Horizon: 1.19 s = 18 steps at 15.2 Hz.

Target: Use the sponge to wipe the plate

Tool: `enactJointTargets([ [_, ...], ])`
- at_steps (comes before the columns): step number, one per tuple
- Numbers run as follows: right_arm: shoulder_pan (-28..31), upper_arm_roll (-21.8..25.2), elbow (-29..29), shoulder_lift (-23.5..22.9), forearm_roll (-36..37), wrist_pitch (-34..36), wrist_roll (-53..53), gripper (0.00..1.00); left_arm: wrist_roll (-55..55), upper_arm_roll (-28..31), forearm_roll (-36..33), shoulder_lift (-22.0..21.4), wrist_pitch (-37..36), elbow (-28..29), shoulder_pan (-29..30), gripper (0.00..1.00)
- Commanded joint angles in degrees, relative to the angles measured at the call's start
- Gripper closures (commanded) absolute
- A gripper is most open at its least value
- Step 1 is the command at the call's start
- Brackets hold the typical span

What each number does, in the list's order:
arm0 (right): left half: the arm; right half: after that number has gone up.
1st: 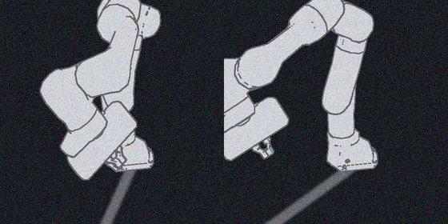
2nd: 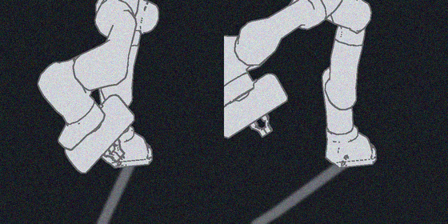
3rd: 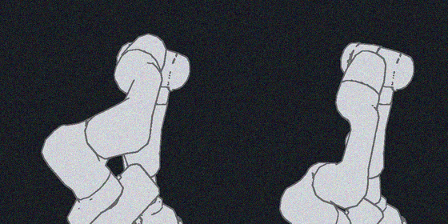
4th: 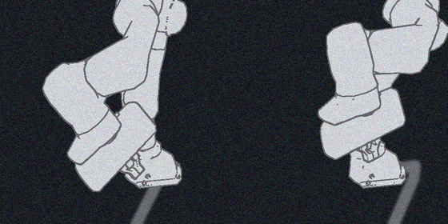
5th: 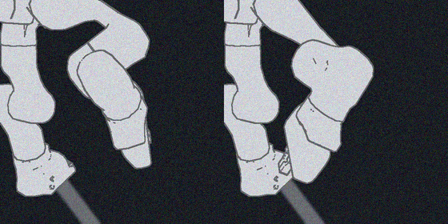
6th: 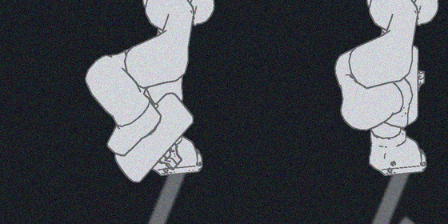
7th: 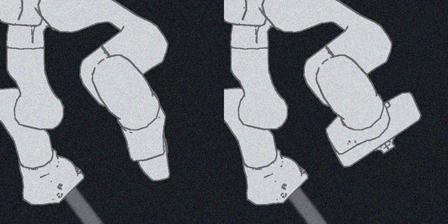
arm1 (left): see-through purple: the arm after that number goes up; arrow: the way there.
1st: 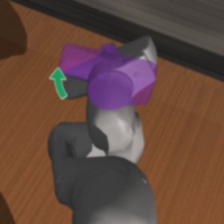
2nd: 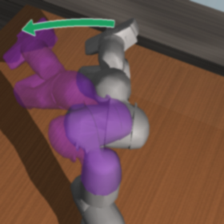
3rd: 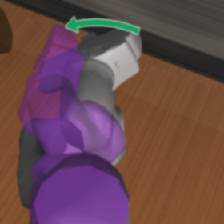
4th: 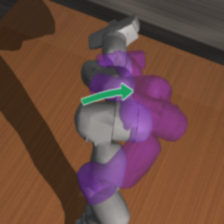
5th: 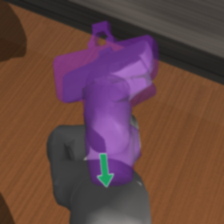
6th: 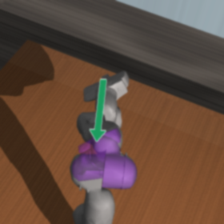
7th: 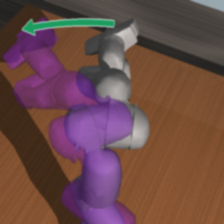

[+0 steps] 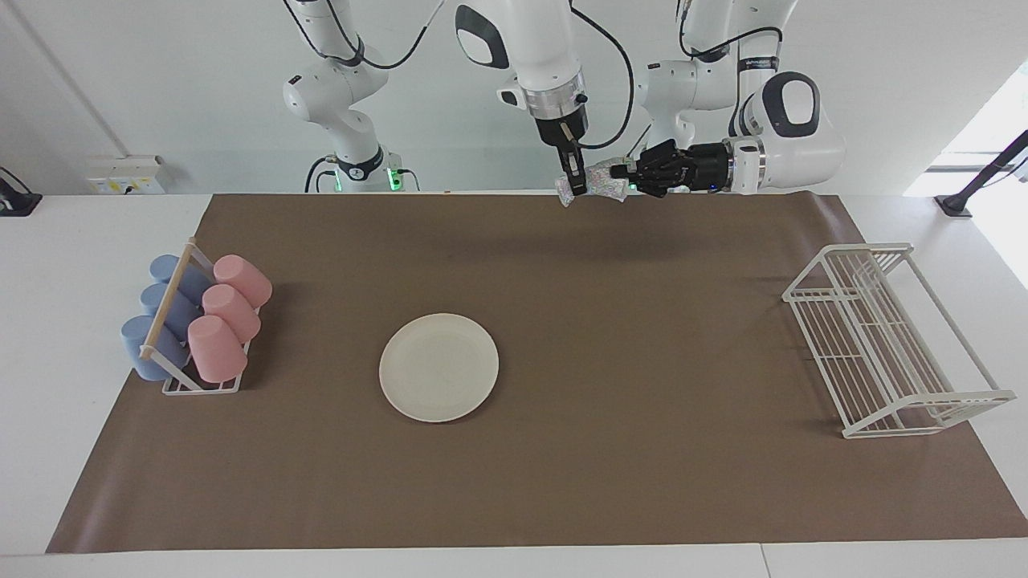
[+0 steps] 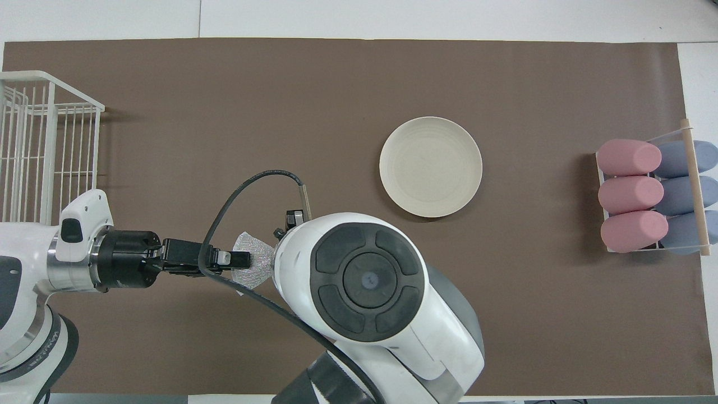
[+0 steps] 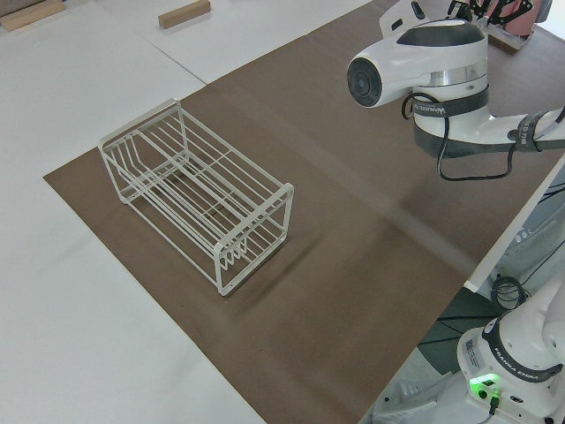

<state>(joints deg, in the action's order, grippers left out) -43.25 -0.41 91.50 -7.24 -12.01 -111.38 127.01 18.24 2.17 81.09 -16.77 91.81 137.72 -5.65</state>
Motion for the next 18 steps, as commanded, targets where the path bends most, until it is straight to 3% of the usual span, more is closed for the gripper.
enactJointTargets([
  [1,2.3,-0.2,2.6,2.3,0.4,-0.6,-2.2,1.00,-2.3,0.4,-4.1,-2.5,0.9,1.1,-0.2,0.00],
  [3,4.4,-0.2,5.3,3.1,2.2,-1.1,-7.8,1.00,-3.0,0.5,-7.2,-2.7,0.9,1.0,0.5,0.00],
  [5,8.6,-0.2,13.6,4.8,3.0,-7.7,-18.0,1.00,-4.5,0.4,-12.9,-2.3,1.2,-0.4,1.3,0.00],
  [7,12.5,-0.2,18.4,3.6,3.0,-16.4,-24.8,1.00,-6.6,0.5,-17.8,-2.0,1.9,-1.7,1.3,0.00],
  [11,21.5,-0.3,25.0,0.3,2.7,-24.6,-43.8,1.00,-7.9,0.3,-29.4,-1.7,7.0,-2.6,0.9,0.00],
  [13,23.6,-0.4,27.9,-1.5,1.8,-29.2,-47.3,1.00,-7.6,0.4,-34.2,-1.2,7.8,-2.6,1.3,0.00],
  [18,22.4,-0.6,28.0,-9.0,0.9,-34.2,-47.5,1.00,-8.0,0.5,-49.8,-0.4,13.7,-3.4,3.7,0.00],
])
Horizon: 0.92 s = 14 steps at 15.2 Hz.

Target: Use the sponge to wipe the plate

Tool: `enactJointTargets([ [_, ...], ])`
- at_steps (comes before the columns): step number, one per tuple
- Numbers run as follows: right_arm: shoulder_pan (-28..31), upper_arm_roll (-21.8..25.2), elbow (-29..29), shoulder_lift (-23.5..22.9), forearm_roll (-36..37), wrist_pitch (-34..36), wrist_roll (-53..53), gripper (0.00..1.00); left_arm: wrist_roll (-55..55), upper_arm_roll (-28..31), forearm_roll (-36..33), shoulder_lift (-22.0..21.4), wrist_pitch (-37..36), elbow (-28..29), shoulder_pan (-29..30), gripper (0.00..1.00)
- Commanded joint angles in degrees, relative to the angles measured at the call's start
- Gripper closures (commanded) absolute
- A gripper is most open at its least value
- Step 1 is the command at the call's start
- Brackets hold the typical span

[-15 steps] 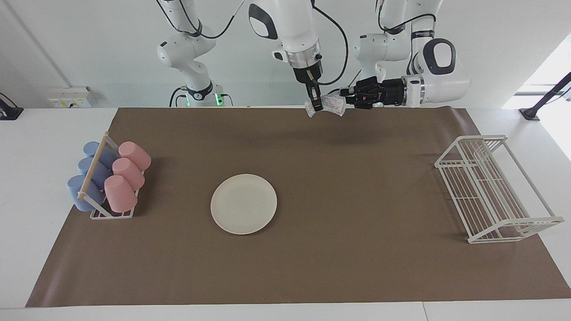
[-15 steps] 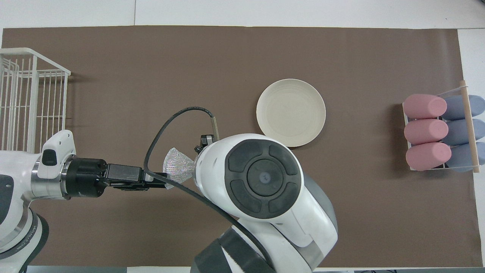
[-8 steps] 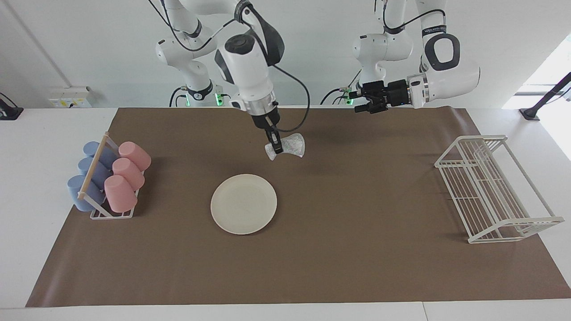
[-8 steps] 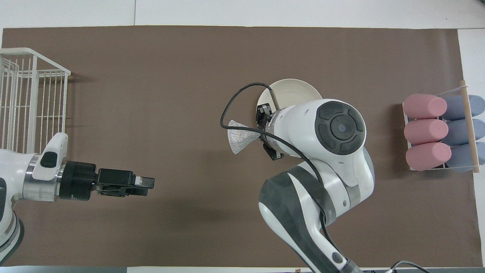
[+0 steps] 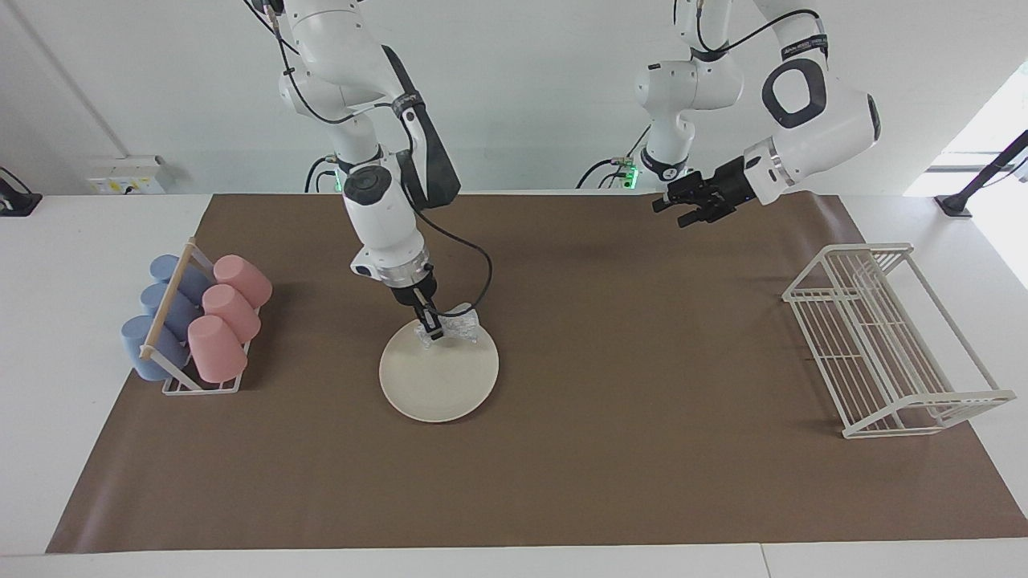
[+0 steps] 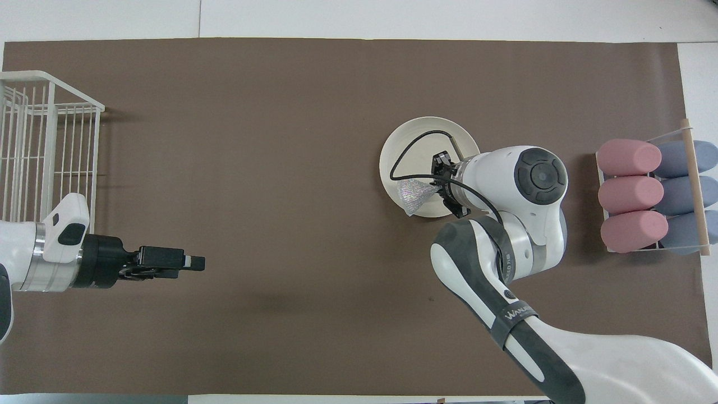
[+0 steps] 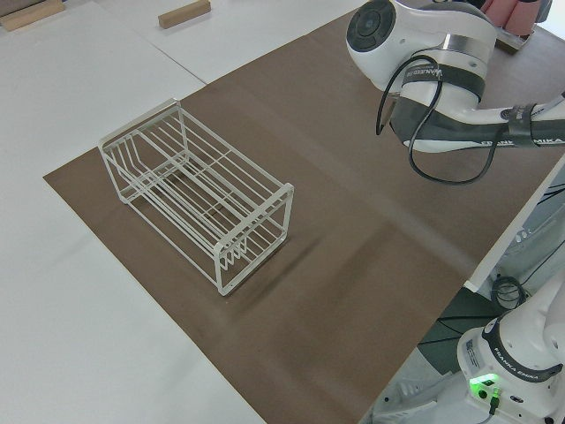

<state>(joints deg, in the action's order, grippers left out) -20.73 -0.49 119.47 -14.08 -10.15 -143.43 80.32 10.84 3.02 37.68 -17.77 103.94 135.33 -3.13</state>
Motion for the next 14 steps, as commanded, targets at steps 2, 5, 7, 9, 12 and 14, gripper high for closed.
enactJointTargets([
  [2,-0.7,-0.5,0.1,-3.5,-1.0,-4.7,-0.9,1.00,-0.7,-0.4,-12.6,1.1,2.8,-1.7,1.4,0.00],
  [5,1.7,-0.4,0.1,-4.0,-1.1,-4.8,-7.9,1.00,-4.3,-0.5,-20.2,2.0,8.0,-2.2,1.1,0.00],
  [7,4.5,-0.4,0.1,-4.2,-1.1,-5.5,-13.0,1.00,-6.8,-0.5,-24.6,2.9,10.2,-3.0,0.9,0.00],
  [9,6.8,-0.4,0.1,-4.6,-1.1,-6.0,-17.2,1.00,-7.5,-0.5,-26.8,3.7,11.2,-4.3,1.3,0.00],
  [12,6.4,-0.5,0.1,-4.6,-1.1,-6.0,-17.3,1.00,-7.7,-0.4,-27.0,4.2,11.2,-4.9,1.4,0.00],
  [14,5.4,-0.5,0.3,-4.6,-1.1,-6.0,-14.9,1.00,-7.7,-0.4,-27.0,4.2,11.3,-4.9,1.4,0.00],
])
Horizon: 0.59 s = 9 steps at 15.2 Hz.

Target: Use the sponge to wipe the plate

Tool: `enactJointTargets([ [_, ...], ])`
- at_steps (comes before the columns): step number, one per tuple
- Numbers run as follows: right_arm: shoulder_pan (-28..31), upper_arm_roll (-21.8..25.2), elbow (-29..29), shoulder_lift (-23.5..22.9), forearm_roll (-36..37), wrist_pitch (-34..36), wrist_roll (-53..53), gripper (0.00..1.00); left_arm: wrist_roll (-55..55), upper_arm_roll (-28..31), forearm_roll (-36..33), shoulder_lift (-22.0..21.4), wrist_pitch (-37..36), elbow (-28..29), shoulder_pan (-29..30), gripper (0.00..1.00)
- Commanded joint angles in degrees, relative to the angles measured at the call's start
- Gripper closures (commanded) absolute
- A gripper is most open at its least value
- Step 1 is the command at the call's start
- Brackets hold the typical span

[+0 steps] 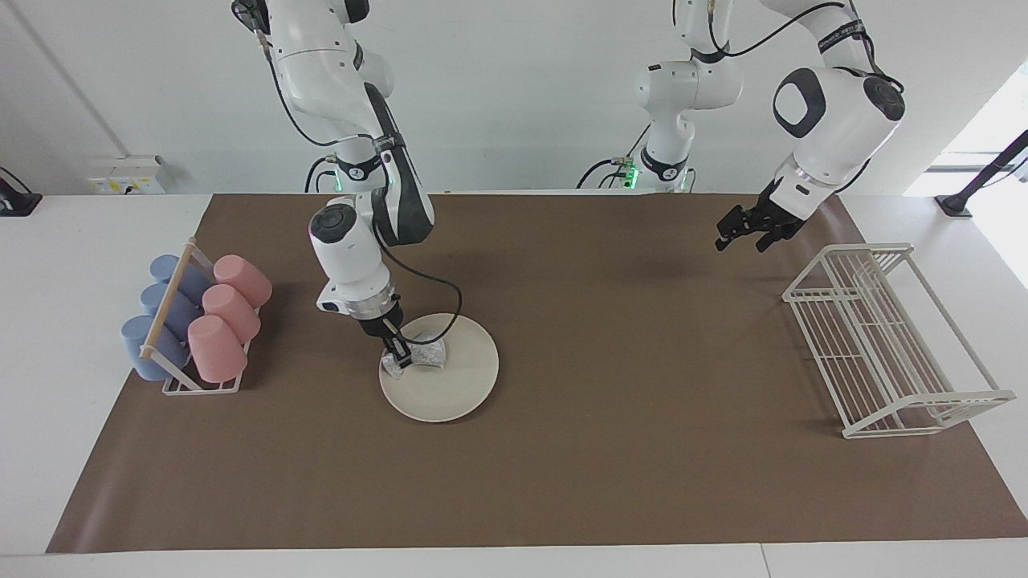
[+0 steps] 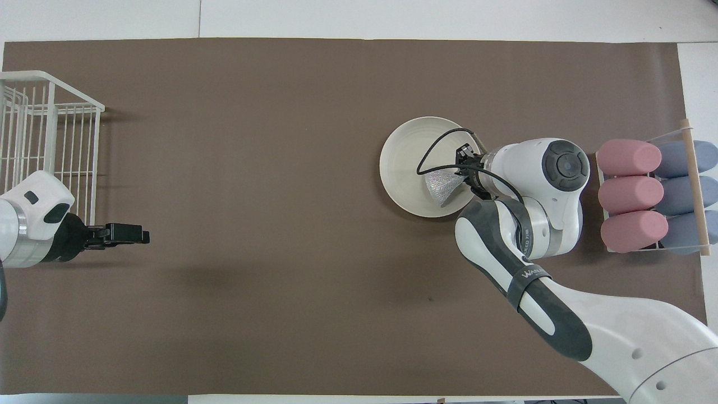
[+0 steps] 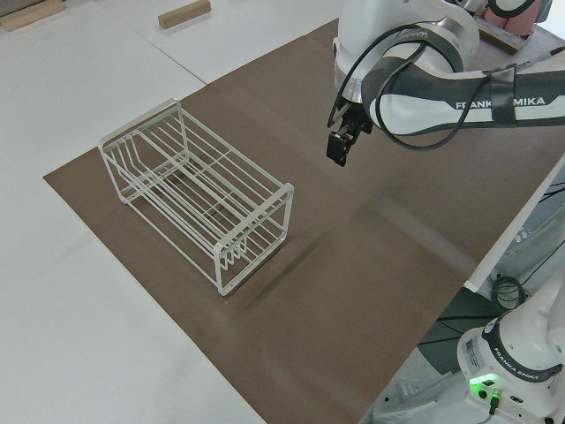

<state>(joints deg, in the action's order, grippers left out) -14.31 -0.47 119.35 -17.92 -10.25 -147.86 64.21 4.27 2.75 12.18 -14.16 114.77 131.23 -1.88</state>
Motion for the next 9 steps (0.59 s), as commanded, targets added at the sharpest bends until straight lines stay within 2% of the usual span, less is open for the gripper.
enactJointTargets([
  [1,-2.5,-0.5,0.4,-0.7,-1.0,-1.6,3.2,1.00,-1.1,-0.1,-1.5,0.6,0.4,-0.8,0.1,0.00],
  [3,-5.2,-0.5,0.5,-0.9,-1.0,-1.8,8.4,1.00,-1.1,-0.1,-1.5,0.6,0.3,-0.8,0.3,0.00],
  [5,-7.3,-0.5,1.9,-1.7,-1.0,-6.2,11.0,1.00,-1.1,-0.1,-1.5,0.6,0.4,-0.8,0.4,0.00],
  [9,-5.2,-0.3,3.6,-1.8,-1.0,-8.8,5.7,1.00,-1.1,-0.1,-1.5,0.6,0.3,-0.9,0.4,0.00],
])
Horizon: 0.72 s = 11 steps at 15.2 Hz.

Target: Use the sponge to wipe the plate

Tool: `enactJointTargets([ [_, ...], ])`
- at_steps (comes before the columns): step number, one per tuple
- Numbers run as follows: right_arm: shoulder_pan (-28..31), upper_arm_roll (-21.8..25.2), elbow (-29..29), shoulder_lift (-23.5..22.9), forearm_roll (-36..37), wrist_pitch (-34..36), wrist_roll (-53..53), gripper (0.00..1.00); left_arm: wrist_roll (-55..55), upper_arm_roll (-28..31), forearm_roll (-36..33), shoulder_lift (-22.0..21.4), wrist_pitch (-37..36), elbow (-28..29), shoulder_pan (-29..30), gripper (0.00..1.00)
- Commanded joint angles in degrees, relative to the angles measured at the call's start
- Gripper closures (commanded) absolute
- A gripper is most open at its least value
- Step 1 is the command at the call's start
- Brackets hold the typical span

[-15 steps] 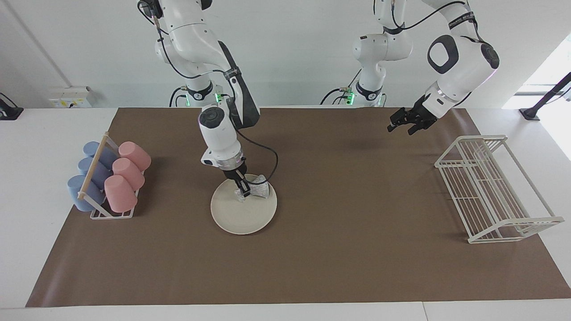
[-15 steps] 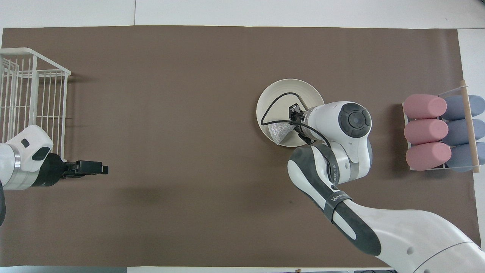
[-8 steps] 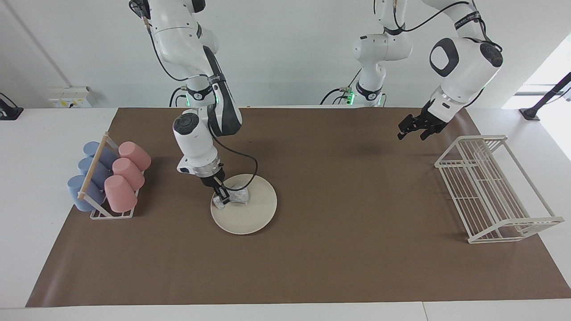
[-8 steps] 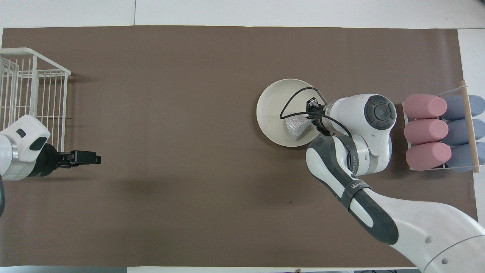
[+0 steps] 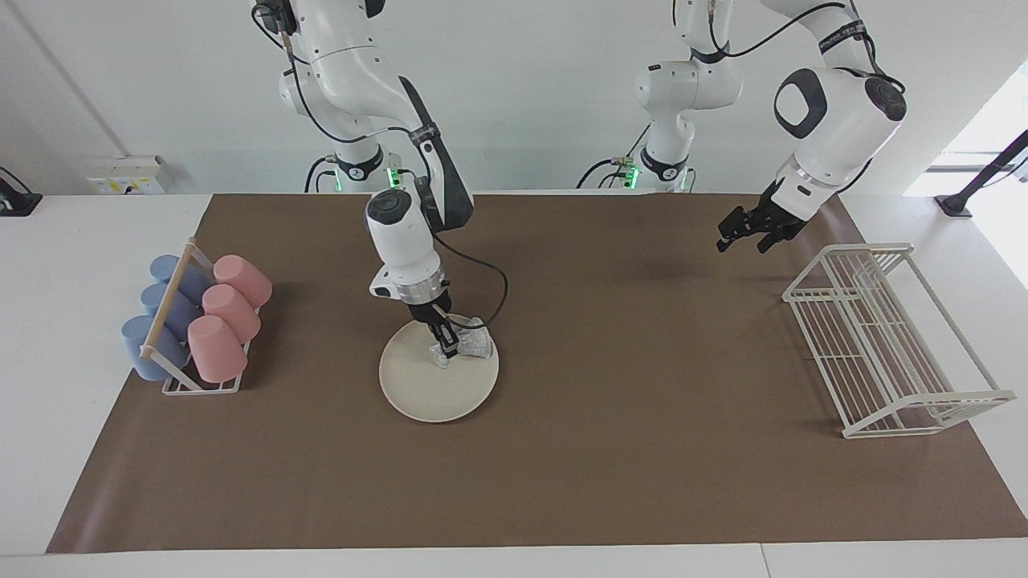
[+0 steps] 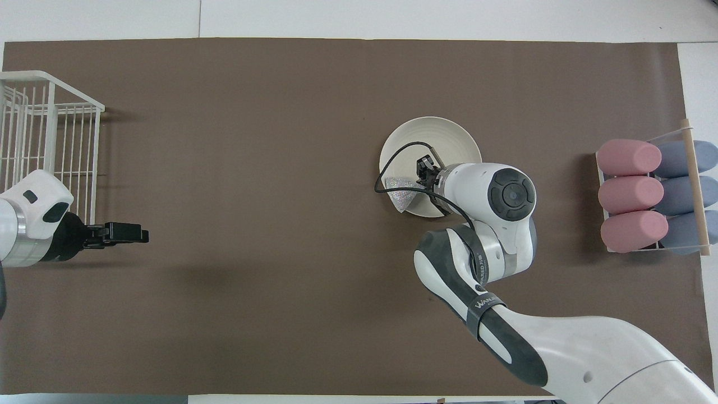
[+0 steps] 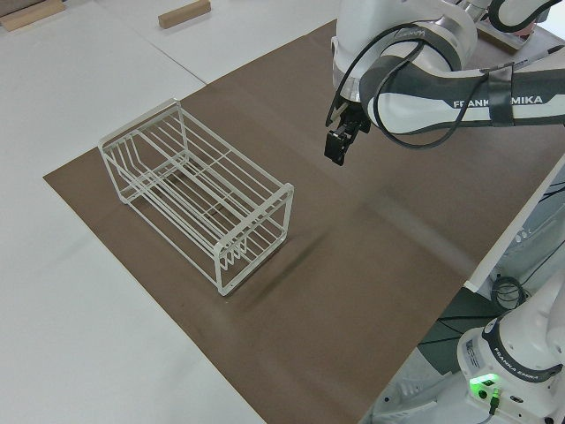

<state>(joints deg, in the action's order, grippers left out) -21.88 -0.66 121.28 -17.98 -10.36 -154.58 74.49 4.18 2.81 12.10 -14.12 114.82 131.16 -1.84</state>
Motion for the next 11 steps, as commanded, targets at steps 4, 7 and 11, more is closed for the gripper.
enactJointTargets([
  [4,9.0,-0.2,1.0,-2.4,-0.9,-2.2,-17.9,1.00,-1.0,-0.2,-1.4,0.6,0.3,-0.8,0.3,0.00],
  [7,9.5,-0.2,0.6,-2.5,-0.9,-2.2,-19.1,1.00,-1.0,-0.2,-1.4,0.6,0.2,-0.9,0.4,0.00],
  [11,6.0,-0.2,1.1,-2.1,-0.9,-2.1,-13.9,1.00,-1.1,0.0,-1.4,0.5,0.2,-0.9,0.4,0.00],
])
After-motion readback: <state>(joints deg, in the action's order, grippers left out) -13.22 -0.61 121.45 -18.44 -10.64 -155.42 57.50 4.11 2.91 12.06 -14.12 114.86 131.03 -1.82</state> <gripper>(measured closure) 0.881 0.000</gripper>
